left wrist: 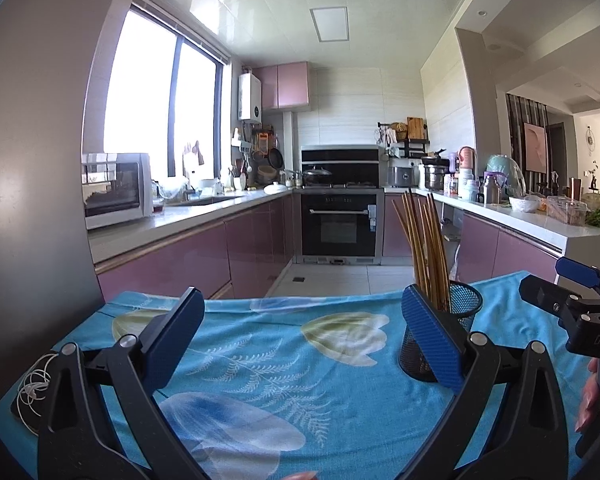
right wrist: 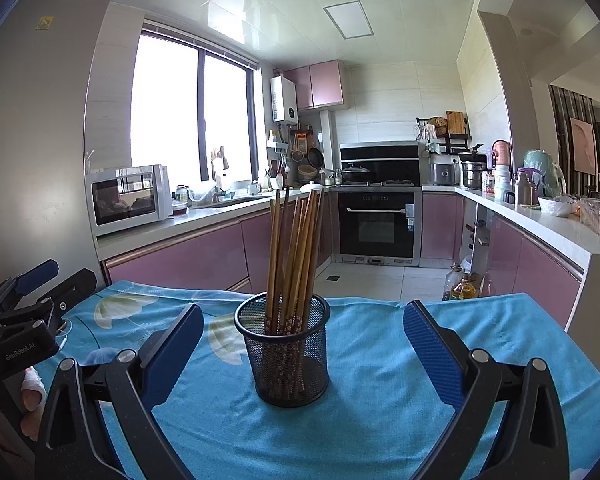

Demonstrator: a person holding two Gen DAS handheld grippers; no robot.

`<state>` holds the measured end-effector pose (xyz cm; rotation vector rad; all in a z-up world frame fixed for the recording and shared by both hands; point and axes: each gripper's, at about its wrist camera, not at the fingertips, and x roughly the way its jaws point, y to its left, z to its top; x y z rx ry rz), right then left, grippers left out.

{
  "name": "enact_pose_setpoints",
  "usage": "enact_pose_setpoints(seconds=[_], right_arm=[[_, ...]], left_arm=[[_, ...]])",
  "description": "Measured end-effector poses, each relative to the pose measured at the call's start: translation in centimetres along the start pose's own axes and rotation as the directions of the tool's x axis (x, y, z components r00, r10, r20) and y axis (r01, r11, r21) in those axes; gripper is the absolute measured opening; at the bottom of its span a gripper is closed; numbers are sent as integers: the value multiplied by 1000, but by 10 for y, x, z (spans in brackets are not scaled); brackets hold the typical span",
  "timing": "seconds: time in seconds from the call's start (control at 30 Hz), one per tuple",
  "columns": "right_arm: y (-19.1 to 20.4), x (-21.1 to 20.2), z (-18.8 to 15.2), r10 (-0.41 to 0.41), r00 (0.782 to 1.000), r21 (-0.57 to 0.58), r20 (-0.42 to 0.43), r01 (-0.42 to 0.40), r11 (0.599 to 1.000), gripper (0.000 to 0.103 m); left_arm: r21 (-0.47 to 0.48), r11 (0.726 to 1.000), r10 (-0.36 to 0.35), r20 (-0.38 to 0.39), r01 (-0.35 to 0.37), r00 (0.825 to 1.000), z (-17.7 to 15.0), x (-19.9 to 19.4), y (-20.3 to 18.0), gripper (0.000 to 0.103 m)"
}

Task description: Organize utensils

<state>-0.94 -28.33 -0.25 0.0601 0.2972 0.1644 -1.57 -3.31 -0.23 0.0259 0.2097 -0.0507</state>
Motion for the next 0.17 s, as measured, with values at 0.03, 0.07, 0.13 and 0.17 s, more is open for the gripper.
enact_pose_setpoints(seconds=[0.03,0.07,0.13,0.17], right_arm=[[-8,4,-2,-27,999,1,-35,27,1000,97],[-15,10,-5,-54,996,-4,-76,54,999,97],[-39,28,-13,-123,973,-20,-196,122,992,97],[-53,37,-18,-149,954,-21,-260,149,989,97]], left_arm=[[-1,1000,7,-22,-7,1000,-1,4,2,97],[4,1000,28,-48,-28,998,-3,9,4,97],[17,998,54,-104,-53,993,-7,20,11,97],[17,998,62,-137,-60,989,-10,26,17,97]])
